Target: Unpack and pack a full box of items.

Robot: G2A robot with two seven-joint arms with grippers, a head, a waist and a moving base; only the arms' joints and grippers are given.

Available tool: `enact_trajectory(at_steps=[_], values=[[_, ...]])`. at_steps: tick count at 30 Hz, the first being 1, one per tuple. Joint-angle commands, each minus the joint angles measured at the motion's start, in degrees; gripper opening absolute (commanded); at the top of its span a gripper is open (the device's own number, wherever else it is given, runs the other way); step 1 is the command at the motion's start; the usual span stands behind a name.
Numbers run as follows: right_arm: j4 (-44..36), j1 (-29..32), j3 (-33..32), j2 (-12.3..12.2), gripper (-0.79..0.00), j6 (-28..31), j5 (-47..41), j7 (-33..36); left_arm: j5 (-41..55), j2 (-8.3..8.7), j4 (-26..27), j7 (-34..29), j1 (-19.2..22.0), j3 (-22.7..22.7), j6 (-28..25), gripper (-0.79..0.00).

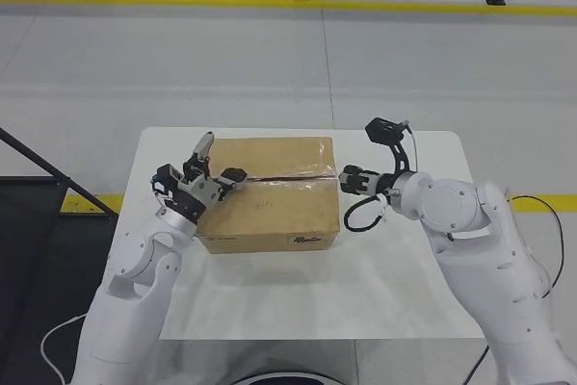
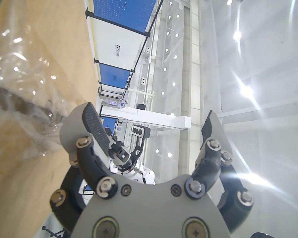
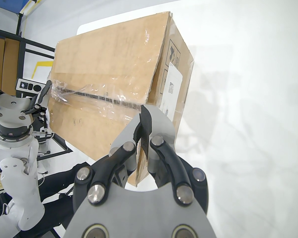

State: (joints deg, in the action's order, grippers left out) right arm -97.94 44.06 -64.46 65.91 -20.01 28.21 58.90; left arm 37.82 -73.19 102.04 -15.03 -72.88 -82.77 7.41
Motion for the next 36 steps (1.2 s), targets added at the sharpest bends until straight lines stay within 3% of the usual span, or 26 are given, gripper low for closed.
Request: enact_trajectory(at_steps=[1,15,18,36], values=[[-0.49,0.28,-0.17,-0.02,-0.785,0.00,0.03,-0.67,-0.19,-0.02,-0.10,-0.20,-0.03,0.39,0.12,0.000],[0.95,0.09,0.64,-0.13,-0.785,-2.24,0.86,2.46,-2.94,-0.29,-3.17,-0.21,1.14,3.77,0.87,0.000],[1.28,-0.15,0.85,-0.11,-0.723,-2.43,0.98,2.74,-3.25,-0.30,-3.25,-0.18,1.17,3.88,0.84,0.000],[1.57,-0.29,0.40,-0.33,-0.653,-5.85,4.05,2.13,-3.26,-0.26,-3.05,-0.56,0.57,3.36,1.16,0.000]])
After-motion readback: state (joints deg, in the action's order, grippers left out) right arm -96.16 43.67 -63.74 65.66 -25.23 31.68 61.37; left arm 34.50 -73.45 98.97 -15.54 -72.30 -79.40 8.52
